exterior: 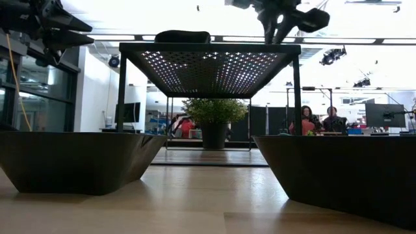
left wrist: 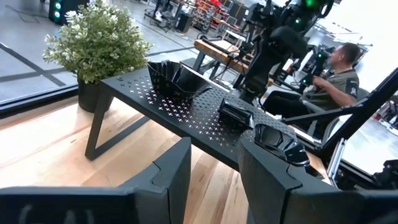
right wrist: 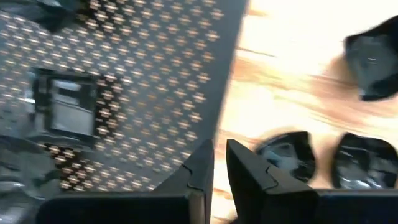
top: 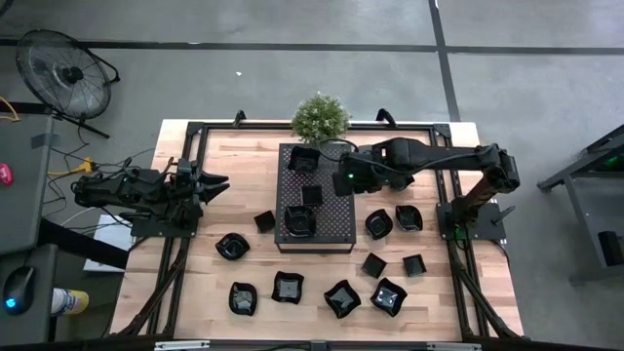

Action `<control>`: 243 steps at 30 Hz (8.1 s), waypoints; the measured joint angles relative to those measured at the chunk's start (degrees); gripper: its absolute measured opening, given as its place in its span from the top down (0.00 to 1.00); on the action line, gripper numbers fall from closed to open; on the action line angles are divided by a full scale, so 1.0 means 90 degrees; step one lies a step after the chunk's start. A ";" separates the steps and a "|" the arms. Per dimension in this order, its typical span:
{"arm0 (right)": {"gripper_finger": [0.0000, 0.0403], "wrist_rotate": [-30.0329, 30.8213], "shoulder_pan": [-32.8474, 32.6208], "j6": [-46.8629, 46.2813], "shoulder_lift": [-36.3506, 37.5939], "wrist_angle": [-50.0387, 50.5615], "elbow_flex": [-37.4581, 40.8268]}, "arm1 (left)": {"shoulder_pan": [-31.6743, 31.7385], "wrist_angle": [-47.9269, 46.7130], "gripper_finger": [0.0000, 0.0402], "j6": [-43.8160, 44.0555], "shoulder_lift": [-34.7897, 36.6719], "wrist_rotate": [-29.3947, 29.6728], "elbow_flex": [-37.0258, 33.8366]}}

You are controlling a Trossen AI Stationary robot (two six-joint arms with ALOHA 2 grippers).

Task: Pick & Place Mini shaped plates
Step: Stack the distorted square plate on top of the distorted square plate on the shelf

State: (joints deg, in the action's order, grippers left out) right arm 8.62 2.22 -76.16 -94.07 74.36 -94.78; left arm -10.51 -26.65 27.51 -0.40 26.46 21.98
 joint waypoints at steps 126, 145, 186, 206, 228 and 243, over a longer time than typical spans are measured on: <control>0.96 -0.0520 0.2965 0.5468 0.0242 -0.2906 0.4894 | 0.0000 -0.0003 0.67 0.0167 0.0000 0.0194 0.0000; 1.00 -0.0674 0.2960 0.5506 0.0249 -0.2082 0.4382 | 0.0000 -0.0003 0.67 0.0170 0.0001 0.0172 0.0000; 1.00 0.0002 0.1642 0.8190 0.0249 0.0387 -0.0644 | 0.0000 -0.0003 0.67 0.0170 0.0001 0.0197 0.0000; 1.00 -0.0361 0.1025 0.8202 -0.1420 0.0428 -0.2885 | 0.0000 -0.0003 0.67 0.0167 0.0000 0.0342 0.0000; 1.00 -0.0594 0.0959 0.8625 -0.2655 -0.0305 -0.4240 | -0.0001 -0.0033 0.67 0.0167 0.0002 0.0362 0.0002; 1.00 -0.0379 0.0914 0.8917 -0.2847 -0.0473 -0.4235 | 0.0000 0.0002 0.67 0.0476 -0.0040 0.0088 0.0056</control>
State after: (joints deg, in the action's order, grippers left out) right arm 5.20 10.44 4.09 -119.70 70.10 -132.90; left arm -10.50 -26.63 31.79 -0.77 27.25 22.48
